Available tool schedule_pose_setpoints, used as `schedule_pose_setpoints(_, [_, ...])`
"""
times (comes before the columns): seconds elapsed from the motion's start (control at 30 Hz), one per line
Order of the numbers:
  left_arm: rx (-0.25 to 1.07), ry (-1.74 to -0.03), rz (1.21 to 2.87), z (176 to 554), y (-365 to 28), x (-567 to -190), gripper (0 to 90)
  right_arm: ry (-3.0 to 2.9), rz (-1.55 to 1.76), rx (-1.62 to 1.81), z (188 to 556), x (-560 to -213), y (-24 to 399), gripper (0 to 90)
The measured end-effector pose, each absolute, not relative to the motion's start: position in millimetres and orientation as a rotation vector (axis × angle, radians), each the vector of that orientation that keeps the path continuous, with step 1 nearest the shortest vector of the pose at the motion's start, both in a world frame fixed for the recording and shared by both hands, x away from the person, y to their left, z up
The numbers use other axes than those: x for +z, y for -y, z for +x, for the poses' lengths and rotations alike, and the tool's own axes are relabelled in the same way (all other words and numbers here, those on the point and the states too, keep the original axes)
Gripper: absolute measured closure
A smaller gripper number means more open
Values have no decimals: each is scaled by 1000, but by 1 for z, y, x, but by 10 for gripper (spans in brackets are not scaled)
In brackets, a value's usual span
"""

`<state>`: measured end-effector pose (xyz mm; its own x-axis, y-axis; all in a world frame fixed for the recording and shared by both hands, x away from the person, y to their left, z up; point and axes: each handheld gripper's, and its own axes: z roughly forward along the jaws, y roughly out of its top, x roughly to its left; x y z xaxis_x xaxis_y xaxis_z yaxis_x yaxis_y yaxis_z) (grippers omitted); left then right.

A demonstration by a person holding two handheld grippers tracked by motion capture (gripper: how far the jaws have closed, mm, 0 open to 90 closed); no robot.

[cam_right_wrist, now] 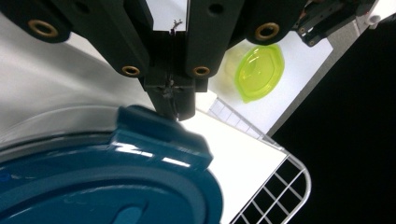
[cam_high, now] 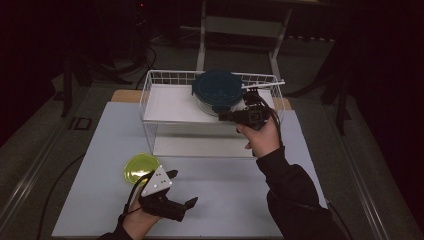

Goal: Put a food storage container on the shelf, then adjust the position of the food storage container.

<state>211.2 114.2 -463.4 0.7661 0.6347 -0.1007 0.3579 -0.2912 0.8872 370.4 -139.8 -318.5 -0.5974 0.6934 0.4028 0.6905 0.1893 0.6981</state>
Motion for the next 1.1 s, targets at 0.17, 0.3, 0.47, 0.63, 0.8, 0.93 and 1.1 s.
schedule_pose_setpoints(0.17, [321,-752,1899,211,-114,-461,0,-2429,1339,1449,355,-323,144,818])
schedule_pose_setpoints(0.3, [326,-742,1897,210,-115,-458,0,-2433,1289,1470,342,-330,151,715])
schedule_pose_setpoints(0.47, [318,-743,1886,210,-117,-458,0,-2418,1230,1523,328,-341,162,475])
schedule_pose_setpoints(0.63, [307,-733,1883,209,-119,-458,0,-2417,1104,1592,314,-355,173,183])
schedule_pose_setpoints(0.8, [298,-712,1879,208,-123,-459,0,-2390,1055,1626,300,-368,186,145])
schedule_pose_setpoints(0.93, [251,-685,1879,207,-129,-458,0,-2363,1055,1646,292,-375,194,145])
schedule_pose_setpoints(1.1, [205,-696,1894,206,-140,-455,0,-2350,1002,1638,280,-387,201,145])
